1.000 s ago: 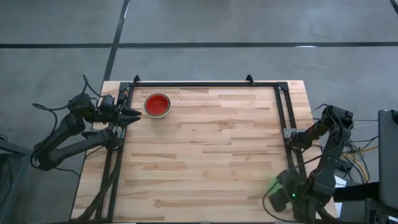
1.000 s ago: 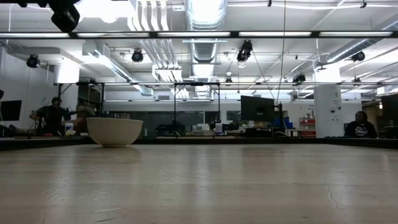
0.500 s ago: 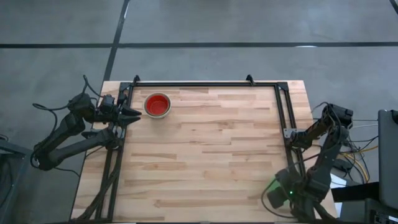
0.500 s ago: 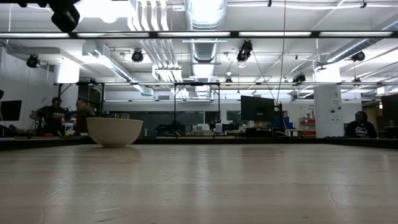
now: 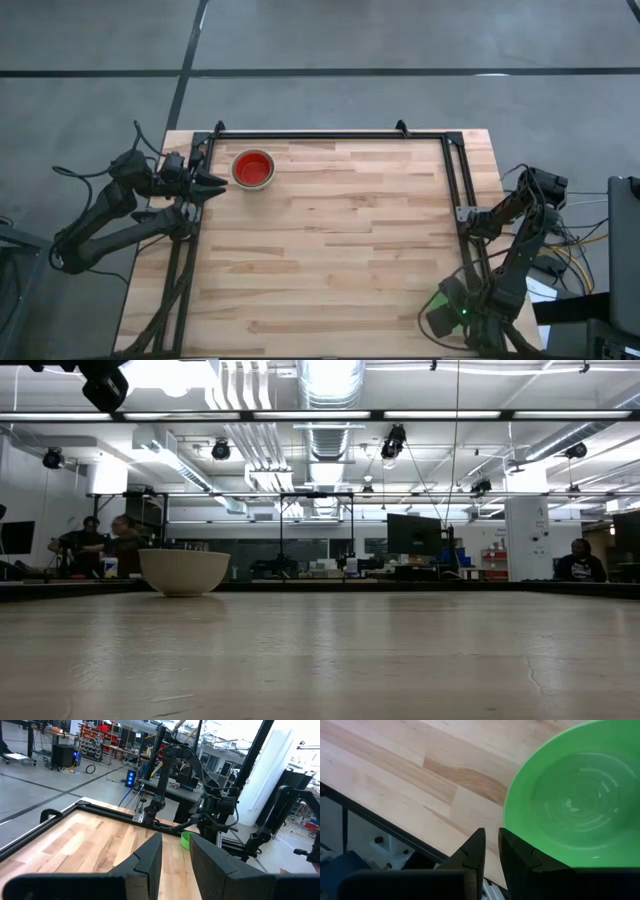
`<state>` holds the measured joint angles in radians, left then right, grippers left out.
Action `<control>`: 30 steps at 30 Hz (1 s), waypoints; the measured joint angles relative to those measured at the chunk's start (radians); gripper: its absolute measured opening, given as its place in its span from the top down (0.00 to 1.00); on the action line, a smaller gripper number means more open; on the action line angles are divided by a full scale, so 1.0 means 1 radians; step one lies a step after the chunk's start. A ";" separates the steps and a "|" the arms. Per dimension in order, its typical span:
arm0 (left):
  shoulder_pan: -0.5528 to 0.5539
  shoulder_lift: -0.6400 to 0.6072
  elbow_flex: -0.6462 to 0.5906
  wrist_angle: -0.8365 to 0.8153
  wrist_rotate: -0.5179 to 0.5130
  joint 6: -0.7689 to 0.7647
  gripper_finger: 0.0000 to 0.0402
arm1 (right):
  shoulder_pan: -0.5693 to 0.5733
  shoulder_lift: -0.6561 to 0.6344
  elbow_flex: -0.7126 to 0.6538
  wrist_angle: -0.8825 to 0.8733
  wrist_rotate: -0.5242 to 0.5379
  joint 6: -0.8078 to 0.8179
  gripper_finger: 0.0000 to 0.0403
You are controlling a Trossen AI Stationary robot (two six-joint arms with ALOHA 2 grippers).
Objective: Nest bowls inside each other
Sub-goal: Stack the green bowl on the red bowl
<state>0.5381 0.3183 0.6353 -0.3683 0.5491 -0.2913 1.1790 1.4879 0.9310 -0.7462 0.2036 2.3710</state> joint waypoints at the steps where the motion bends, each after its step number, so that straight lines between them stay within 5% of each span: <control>1: 0.000 0.000 0.000 0.000 0.000 0.000 0.74 | 0.000 0.000 -0.001 0.000 -0.003 -0.001 0.87; 30: 0.000 0.000 0.000 0.000 0.000 0.000 0.74 | -0.001 0.046 -0.035 0.003 -0.056 -0.021 0.87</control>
<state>0.5378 0.3183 0.6353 -0.3683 0.5488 -0.2913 1.1778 1.5339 0.8963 -0.7432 0.1474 2.3498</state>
